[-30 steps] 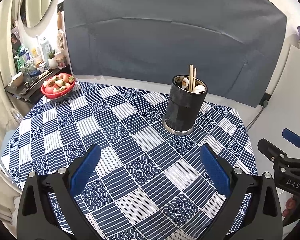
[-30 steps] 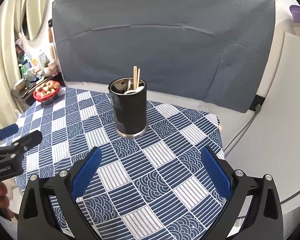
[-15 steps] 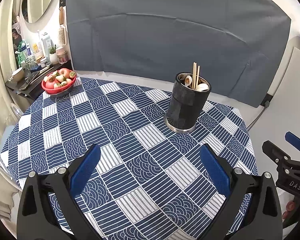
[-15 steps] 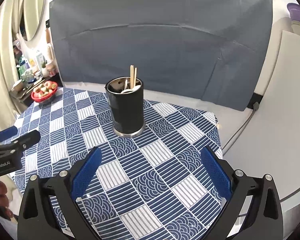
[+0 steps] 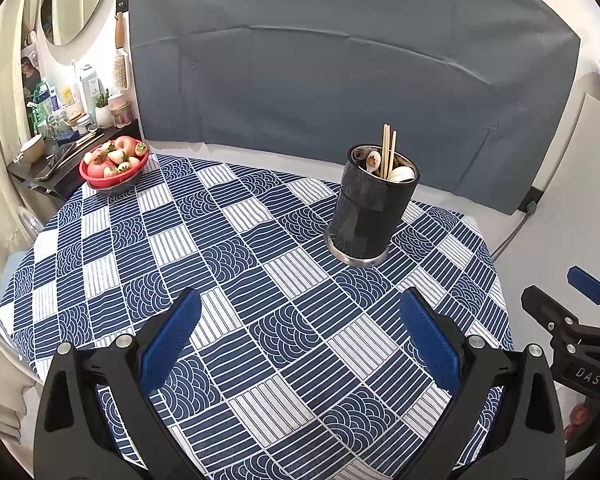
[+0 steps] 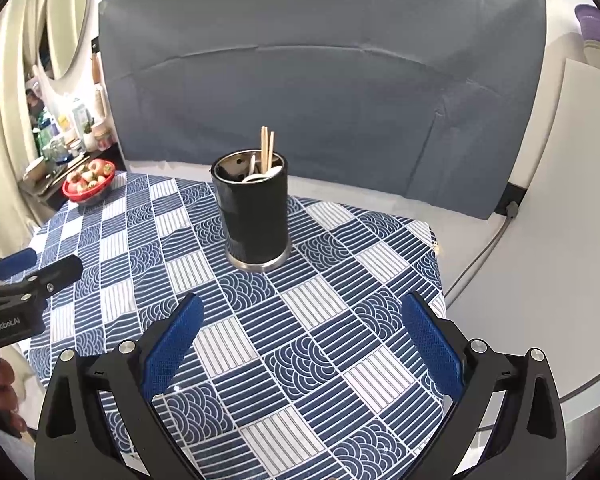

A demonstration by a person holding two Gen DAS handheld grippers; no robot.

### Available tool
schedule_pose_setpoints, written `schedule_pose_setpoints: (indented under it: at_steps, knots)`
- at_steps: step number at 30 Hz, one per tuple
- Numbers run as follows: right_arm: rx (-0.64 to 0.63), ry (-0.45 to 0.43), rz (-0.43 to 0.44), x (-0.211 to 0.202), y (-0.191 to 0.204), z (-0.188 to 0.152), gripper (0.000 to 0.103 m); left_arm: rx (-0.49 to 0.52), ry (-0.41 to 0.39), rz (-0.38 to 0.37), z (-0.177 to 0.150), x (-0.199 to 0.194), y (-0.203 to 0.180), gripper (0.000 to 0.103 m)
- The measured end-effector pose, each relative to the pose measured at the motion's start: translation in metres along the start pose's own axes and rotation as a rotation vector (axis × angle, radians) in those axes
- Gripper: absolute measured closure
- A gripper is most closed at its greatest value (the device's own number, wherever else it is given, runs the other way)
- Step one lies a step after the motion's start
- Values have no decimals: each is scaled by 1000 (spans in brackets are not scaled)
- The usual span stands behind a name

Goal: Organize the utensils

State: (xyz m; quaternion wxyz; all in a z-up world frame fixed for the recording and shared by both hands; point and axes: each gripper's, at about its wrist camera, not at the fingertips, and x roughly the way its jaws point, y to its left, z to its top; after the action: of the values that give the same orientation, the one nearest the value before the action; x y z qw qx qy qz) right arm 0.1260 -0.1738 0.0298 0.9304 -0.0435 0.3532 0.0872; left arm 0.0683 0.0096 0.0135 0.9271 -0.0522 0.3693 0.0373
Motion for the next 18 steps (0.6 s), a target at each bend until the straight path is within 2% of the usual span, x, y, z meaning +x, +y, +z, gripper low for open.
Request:
schedule_pose_setpoints:
  at_steps: [6,18]
  knots:
    - [-10,-14,-11,-3,1,1,8,-11,22,-4,-1,4,2,6]
    - [-16,-17,-5,-2,1,-1,8,-6,17,1,-1,2,4,6]
